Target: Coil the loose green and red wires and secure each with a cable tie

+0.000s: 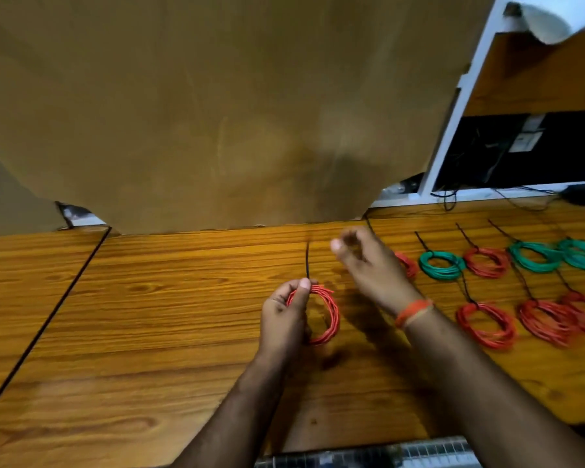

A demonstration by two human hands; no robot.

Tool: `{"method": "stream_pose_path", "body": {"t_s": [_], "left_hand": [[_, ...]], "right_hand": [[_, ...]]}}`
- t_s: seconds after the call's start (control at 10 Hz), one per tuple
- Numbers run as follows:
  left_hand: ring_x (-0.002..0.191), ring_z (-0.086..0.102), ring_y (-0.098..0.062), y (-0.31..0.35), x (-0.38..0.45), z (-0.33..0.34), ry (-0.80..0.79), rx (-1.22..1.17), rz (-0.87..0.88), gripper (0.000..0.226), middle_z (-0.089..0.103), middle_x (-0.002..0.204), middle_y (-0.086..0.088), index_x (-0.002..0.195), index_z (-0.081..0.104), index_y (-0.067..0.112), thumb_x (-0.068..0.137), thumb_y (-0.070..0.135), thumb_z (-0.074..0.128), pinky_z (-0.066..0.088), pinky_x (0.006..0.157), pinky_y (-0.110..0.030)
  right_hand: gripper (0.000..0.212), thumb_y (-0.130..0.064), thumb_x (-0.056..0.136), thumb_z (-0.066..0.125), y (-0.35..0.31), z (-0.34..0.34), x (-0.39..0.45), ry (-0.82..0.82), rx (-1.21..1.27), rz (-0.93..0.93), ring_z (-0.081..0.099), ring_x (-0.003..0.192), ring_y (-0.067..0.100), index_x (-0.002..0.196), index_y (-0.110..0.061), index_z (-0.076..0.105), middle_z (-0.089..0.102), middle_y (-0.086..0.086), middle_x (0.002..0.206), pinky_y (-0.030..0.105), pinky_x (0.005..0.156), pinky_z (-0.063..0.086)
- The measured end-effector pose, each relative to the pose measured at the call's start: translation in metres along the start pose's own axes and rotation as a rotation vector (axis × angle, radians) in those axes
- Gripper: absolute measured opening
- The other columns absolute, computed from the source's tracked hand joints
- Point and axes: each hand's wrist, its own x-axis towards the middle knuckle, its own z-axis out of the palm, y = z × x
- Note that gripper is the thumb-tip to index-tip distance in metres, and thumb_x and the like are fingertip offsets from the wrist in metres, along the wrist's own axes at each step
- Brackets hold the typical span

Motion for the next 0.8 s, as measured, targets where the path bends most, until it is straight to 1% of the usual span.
{"method": "stream_pose_path", "body": {"t_s": [0.1,0.2,0.3,0.4,0.5,0.6,0.7,0.8], "left_hand": [[0.043,0.034,-0.004,-0.009,0.005,0.041,-0.037,-0.167,-0.052,0.023,0.041,0.053,0.009,0.109,0.066,0.009,0.105,0.027,0.053,0.03,0.039,-0.018],[0.047,0.031,-0.004,-0.023,0.005,0.09,-0.116,-0.286,-0.099,0.024,0.039,0.057,0.008,0.114,0.064,0.009,0.108,0.024,0.047,0.031,0.041,-0.017],[0.055,0.045,-0.006,-0.047,0.005,0.131,-0.134,-0.054,-0.037,0.023,0.051,0.063,0.01,0.106,0.064,0.014,0.11,0.025,0.044,0.039,0.052,-0.021],[0.076,0.061,-0.01,-0.075,0.007,0.153,-0.128,0.49,0.171,0.037,0.069,0.088,0.005,0.121,0.066,0.016,0.103,0.038,0.041,0.045,0.071,-0.026],[0.11,0.051,-0.024,-0.1,0.006,0.169,-0.134,1.037,0.275,0.037,0.058,0.123,-0.006,0.137,0.058,0.018,0.104,0.027,0.042,0.038,0.094,-0.032],[0.113,0.042,-0.024,-0.105,0.0,0.175,-0.108,1.198,0.289,0.032,0.048,0.126,-0.003,0.135,0.055,0.023,0.105,0.026,0.045,0.037,0.098,-0.036],[0.115,0.045,-0.025,-0.102,0.003,0.17,-0.1,1.185,0.303,0.033,0.052,0.125,-0.004,0.134,0.058,0.022,0.106,0.034,0.044,0.038,0.102,-0.04],[0.124,0.045,-0.024,-0.079,0.007,0.159,0.002,1.232,0.325,0.044,0.052,0.134,-0.004,0.141,0.054,0.019,0.107,0.043,0.04,0.036,0.106,-0.036]], "right_hand": [[0.046,-0.045,0.097,0.065,0.039,-0.022,-0.032,-0.101,-0.151,0.02,0.063,0.101,0.006,0.139,-0.027,0.056,0.063,-0.011,0.118,0.028,0.086,0.054],[0.047,-0.032,0.097,0.067,0.076,-0.037,-0.049,0.043,-0.2,-0.057,0.067,0.099,0.011,0.143,-0.028,0.057,0.072,-0.003,0.112,0.031,0.088,0.057],[0.036,-0.016,0.094,0.069,0.124,-0.052,-0.054,0.175,-0.294,-0.094,0.07,0.099,0.027,0.13,-0.015,0.07,0.074,0.01,0.111,0.033,0.086,0.056],[0.028,-0.014,0.092,0.069,0.158,-0.063,-0.054,0.164,-0.425,-0.052,0.069,0.086,0.036,0.119,-0.011,0.074,0.071,0.017,0.097,0.038,0.074,0.056],[0.017,-0.021,0.1,0.058,0.176,-0.073,-0.049,-0.007,-0.621,0.013,0.065,0.096,0.029,0.11,-0.014,0.071,0.065,0.009,0.101,0.031,0.079,0.05],[0.003,-0.011,0.092,0.071,0.177,-0.071,-0.044,-0.054,-0.633,0.068,0.068,0.089,0.026,0.091,-0.015,0.072,0.067,0.008,0.091,0.02,0.077,0.049],[0.017,-0.001,0.098,0.055,0.179,-0.063,-0.04,-0.126,-0.65,-0.013,0.062,0.106,0.029,0.104,-0.007,0.069,0.068,0.013,0.104,0.016,0.093,0.04],[0.032,-0.039,0.1,0.055,0.18,-0.066,-0.048,-0.033,-0.744,-0.034,0.056,0.104,0.031,0.111,-0.011,0.068,0.065,0.013,0.103,0.041,0.091,0.046]]}}
